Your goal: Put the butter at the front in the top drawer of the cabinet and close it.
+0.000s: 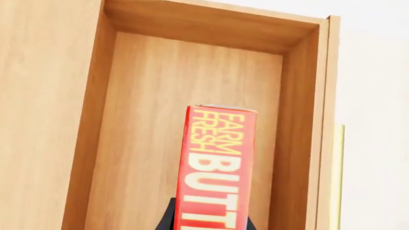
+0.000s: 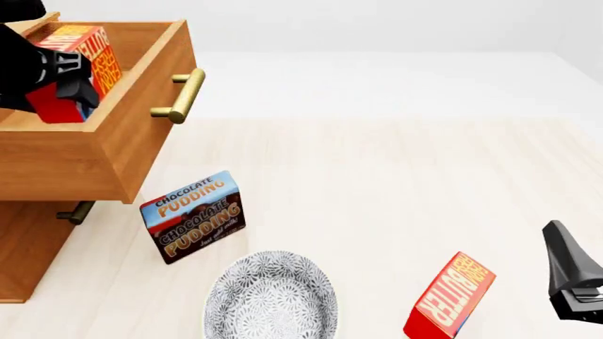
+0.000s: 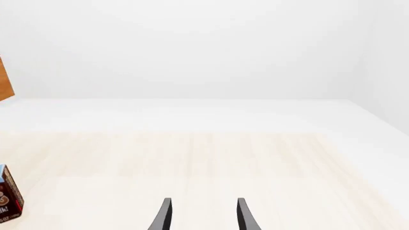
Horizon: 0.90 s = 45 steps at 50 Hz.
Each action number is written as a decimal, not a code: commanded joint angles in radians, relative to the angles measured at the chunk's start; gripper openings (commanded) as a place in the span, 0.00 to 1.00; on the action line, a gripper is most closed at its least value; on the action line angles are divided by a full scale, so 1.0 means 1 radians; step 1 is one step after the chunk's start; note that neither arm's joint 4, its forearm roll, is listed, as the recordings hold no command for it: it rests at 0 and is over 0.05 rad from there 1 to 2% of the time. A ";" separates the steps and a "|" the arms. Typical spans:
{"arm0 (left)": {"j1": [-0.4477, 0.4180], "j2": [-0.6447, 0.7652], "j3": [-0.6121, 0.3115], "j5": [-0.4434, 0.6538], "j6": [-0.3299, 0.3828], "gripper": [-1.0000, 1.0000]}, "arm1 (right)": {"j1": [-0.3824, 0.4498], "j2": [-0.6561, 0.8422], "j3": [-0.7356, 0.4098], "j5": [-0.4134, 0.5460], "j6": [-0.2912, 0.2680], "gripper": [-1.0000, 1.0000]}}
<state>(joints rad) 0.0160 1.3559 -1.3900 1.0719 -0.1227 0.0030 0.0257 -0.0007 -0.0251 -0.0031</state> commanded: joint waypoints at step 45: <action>-0.007 0.001 0.075 -0.062 -0.004 0.00 | 0.000 -0.001 0.000 0.001 0.001 1.00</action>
<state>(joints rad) 0.0119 1.3701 -1.3197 1.0159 -0.1407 0.0030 0.0257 -0.0007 -0.0251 -0.0031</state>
